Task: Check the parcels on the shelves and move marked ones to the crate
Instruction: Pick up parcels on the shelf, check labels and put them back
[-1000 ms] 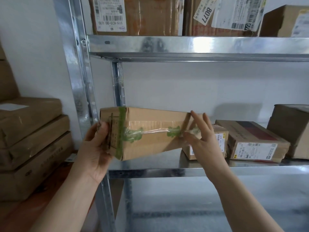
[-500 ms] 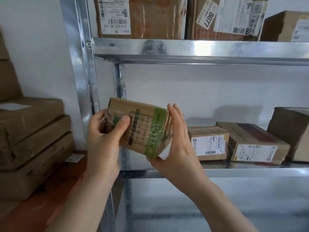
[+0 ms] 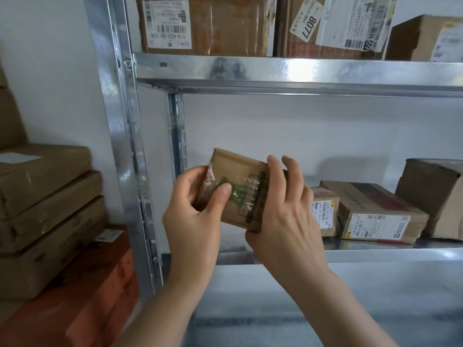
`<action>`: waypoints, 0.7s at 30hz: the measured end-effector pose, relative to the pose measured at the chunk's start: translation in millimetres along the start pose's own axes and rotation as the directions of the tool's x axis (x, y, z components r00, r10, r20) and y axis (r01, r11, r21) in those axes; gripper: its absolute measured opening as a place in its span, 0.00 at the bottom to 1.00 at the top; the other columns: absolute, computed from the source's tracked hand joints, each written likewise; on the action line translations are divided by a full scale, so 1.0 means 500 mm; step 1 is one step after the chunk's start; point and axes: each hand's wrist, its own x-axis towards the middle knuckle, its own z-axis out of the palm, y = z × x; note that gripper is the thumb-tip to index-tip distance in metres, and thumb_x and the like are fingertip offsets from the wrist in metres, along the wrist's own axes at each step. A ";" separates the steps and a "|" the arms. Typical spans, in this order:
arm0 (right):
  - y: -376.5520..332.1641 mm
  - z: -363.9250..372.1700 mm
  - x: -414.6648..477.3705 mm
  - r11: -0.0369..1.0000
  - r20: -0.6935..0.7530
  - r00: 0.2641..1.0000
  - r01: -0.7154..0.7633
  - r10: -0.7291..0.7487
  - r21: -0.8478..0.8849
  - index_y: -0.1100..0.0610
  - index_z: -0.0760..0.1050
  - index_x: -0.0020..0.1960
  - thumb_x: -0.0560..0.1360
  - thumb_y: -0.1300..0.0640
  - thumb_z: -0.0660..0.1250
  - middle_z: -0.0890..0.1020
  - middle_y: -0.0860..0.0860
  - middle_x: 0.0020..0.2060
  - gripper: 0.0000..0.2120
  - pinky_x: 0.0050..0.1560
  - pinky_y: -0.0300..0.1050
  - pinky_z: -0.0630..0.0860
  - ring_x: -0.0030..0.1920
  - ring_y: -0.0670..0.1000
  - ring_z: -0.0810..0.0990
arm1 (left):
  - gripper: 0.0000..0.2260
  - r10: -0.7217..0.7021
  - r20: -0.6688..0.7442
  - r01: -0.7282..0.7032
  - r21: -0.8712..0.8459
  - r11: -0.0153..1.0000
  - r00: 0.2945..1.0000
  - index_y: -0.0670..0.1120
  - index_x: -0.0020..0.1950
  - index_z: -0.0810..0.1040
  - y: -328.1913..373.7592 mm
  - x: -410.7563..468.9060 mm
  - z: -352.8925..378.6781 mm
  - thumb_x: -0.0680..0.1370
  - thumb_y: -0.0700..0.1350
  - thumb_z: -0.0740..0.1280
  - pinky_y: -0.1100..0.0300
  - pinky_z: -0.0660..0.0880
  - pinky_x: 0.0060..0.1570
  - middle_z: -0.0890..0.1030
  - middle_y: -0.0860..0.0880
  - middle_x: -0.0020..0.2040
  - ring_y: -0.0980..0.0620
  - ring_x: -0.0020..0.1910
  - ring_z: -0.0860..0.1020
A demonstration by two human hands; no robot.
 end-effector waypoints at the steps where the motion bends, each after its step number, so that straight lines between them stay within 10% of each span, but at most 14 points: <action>1: 0.007 -0.002 0.002 1.000 -0.016 1.000 -0.008 0.008 0.013 0.53 0.51 0.79 0.61 0.65 0.76 0.56 0.58 0.77 0.54 0.51 0.57 0.79 0.64 0.68 0.68 | 0.13 0.001 0.023 -0.001 -0.011 1.000 1.000 0.58 0.58 0.78 0.002 -0.003 0.002 0.77 0.45 0.72 0.57 0.80 0.54 0.85 0.55 0.53 0.59 0.53 0.83; 10: 0.082 -0.009 0.007 0.941 -0.004 0.985 -0.162 0.171 0.298 0.40 0.54 0.76 0.65 0.73 0.71 0.45 0.37 0.79 0.51 0.60 0.45 0.58 0.73 0.53 0.57 | 0.16 -0.154 0.125 0.176 -0.201 0.963 0.980 0.50 0.61 0.81 -0.018 -0.016 -0.007 0.77 0.54 0.63 0.57 0.82 0.50 0.85 0.56 0.56 0.55 0.58 0.82; 17: 0.142 -0.035 0.015 0.754 0.094 0.961 -0.262 0.258 0.603 0.33 0.60 0.71 0.54 0.65 0.75 0.55 0.46 0.80 0.53 0.76 0.59 0.62 0.79 0.51 0.56 | 0.13 -0.255 0.075 0.263 -0.128 0.956 0.964 0.53 0.63 0.78 -0.070 0.018 -0.039 0.80 0.54 0.67 0.54 0.76 0.62 0.83 0.62 0.55 0.61 0.59 0.80; 21: 0.177 -0.049 0.011 0.510 0.221 0.938 -0.333 0.268 0.793 0.33 0.64 0.72 0.53 0.67 0.75 0.66 0.44 0.74 0.54 0.66 0.62 0.77 0.73 0.52 0.70 | 0.07 -0.379 0.092 0.389 -0.170 0.905 0.921 0.56 0.58 0.74 -0.080 0.039 -0.051 0.81 0.48 0.65 0.55 0.73 0.59 0.80 0.63 0.50 0.65 0.52 0.79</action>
